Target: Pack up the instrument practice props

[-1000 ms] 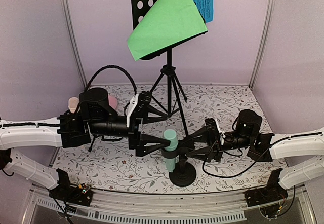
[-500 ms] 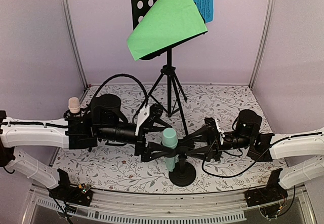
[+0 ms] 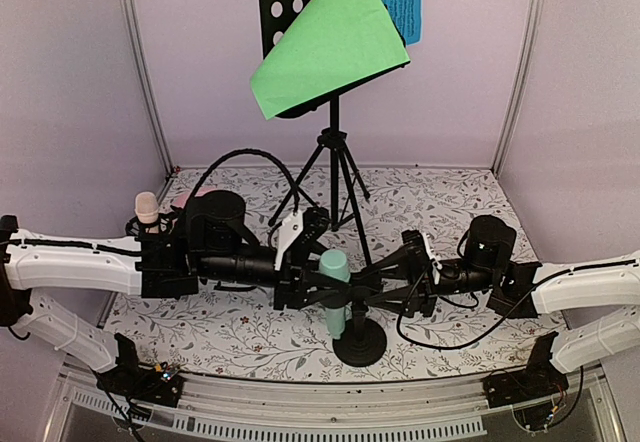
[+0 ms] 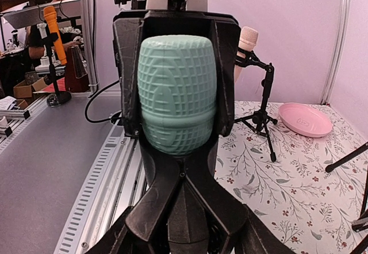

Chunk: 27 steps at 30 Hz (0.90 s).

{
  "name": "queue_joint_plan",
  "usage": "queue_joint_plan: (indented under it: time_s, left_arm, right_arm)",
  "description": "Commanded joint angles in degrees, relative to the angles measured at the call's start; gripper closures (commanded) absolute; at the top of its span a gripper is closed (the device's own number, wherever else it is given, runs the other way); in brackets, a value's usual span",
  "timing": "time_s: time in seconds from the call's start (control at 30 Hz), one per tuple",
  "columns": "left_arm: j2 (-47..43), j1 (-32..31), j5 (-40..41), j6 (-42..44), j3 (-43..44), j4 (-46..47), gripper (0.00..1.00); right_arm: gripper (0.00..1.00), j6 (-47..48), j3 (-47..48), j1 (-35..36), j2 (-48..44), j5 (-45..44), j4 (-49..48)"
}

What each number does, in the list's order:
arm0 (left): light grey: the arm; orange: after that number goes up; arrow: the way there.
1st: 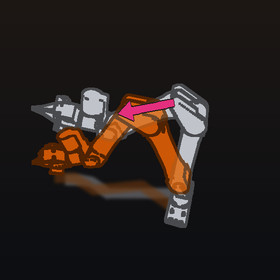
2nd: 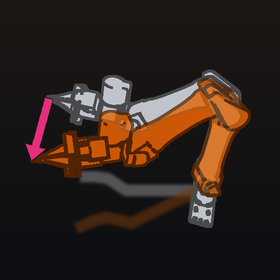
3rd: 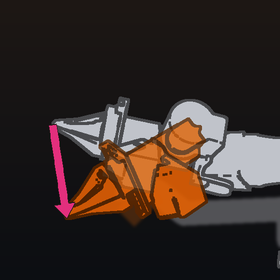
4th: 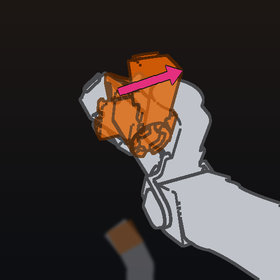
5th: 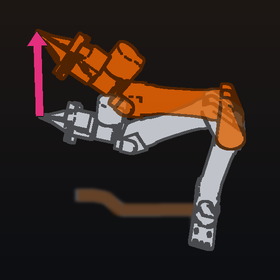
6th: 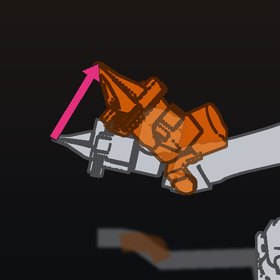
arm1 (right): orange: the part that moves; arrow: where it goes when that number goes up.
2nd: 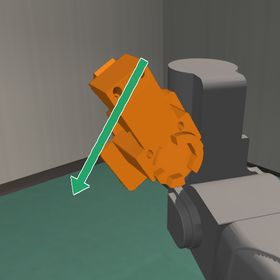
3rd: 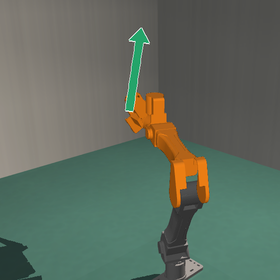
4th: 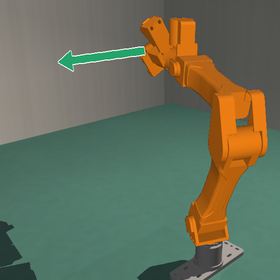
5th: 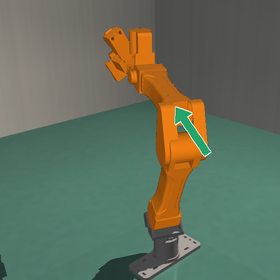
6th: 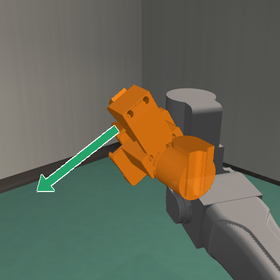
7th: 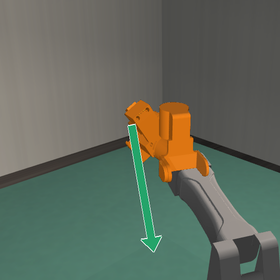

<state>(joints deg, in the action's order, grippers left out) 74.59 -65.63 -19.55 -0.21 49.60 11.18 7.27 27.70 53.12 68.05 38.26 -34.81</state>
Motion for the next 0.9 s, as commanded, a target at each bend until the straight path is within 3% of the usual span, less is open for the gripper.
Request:
queue_joint_plan:
  time_s: [0.0,0.23,0.37,0.6,0.87]
  left_arm:
    - [-1.2,-1.8,2.3,0.3,1.0,1.7,0.62]
    - [-3.7,-2.1,4.0,0.5,-0.2,2.4,0.7]
    - [-4.6,-2.2,4.3,0.2,-0.7,3.1,0.7]
    - [-4.2,-2.2,6.0,0.4,-0.9,3.2,0.71]
    - [-5.0,-2.2,10.0,0.7,0.8,2.4,0.71]
  right_arm:
    - [0.66,-0.5,1.0,0.6,0.4,-1.0,0.7]
    - [0.84,-6.5,2.5,0.7,2.4,-7.9,-1.0]
    - [0.89,-8.8,5.2,0.6,4.6,-9.8,1.6]
    - [0.97,-7.9,4.7,0.7,6.8,-12.6,2.1]
    - [0.97,-5.7,4.6,0.8,4.8,-12.9,3.1]
